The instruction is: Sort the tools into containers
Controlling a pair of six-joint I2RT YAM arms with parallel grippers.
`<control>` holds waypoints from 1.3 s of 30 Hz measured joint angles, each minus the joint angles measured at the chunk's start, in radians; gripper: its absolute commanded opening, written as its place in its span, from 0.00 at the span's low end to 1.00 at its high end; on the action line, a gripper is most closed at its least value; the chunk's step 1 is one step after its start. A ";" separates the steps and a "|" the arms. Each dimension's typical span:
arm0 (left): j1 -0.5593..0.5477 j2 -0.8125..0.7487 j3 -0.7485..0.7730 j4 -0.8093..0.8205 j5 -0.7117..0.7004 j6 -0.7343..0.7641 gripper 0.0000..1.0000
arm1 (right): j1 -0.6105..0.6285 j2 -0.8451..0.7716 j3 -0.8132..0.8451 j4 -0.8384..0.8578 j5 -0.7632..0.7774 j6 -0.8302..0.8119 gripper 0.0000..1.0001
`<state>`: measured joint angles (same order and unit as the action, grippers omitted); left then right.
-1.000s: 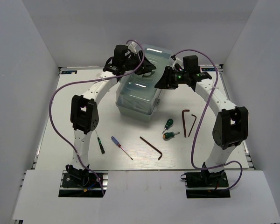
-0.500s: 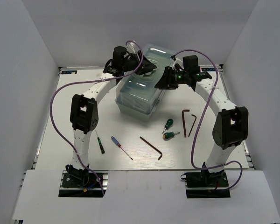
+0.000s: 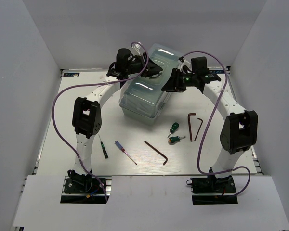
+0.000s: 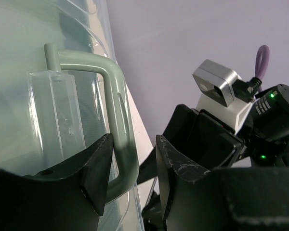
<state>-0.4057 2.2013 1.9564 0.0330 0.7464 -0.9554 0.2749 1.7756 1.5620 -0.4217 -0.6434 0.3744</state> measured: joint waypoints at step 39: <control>-0.001 -0.006 -0.035 0.057 0.058 -0.037 0.49 | -0.102 0.140 0.105 0.314 -0.050 0.360 0.48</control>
<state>-0.4068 2.1952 1.9209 0.0898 0.8043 -0.9924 0.1726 1.9152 1.6669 -0.1074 -0.6937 0.7345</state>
